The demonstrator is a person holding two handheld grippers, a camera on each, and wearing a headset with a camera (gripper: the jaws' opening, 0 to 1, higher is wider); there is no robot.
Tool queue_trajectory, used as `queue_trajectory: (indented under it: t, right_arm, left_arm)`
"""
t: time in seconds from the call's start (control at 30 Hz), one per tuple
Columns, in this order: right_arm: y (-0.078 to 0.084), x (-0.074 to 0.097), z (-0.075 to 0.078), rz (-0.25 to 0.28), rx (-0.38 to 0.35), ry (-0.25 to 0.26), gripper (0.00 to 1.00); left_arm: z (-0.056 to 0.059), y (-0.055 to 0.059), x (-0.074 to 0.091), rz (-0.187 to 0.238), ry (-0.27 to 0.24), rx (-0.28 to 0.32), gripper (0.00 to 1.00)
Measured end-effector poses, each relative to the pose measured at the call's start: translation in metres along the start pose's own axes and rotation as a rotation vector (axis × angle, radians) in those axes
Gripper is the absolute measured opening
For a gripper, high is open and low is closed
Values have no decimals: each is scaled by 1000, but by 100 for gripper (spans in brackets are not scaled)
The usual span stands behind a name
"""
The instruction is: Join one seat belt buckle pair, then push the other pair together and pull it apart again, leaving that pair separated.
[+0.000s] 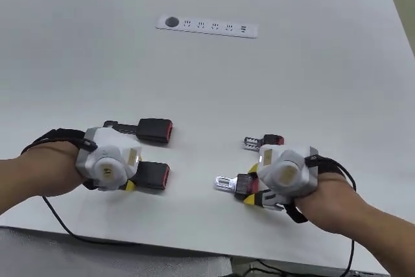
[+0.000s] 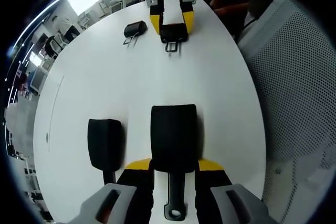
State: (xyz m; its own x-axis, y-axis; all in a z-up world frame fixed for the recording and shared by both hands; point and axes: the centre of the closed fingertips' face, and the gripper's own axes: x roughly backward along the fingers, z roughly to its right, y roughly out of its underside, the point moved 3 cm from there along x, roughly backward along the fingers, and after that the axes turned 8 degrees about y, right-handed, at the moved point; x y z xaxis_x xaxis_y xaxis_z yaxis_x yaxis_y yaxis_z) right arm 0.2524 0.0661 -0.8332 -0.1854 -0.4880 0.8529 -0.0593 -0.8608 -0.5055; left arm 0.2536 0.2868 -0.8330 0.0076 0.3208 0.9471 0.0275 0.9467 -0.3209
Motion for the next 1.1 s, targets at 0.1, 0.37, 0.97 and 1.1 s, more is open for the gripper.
queue_trajectory:
  t: [0.1,0.37,0.97,1.1]
  right_arm:
    - [-17,-9,-4,8,11,-6,31]
    - [-48,-27,-9,14,18,-11,31]
    - [-86,-46,-15,4,39,-24,31]
    - [-90,-49,-15,16,44,-19,31]
  left_arm:
    - [0,0,0,-2,0,0,30]
    - [1,0,0,1,1,3,30]
    - [1,-1,0,-6,-2,12,30]
    - [1,0,0,-6,0,10,30]
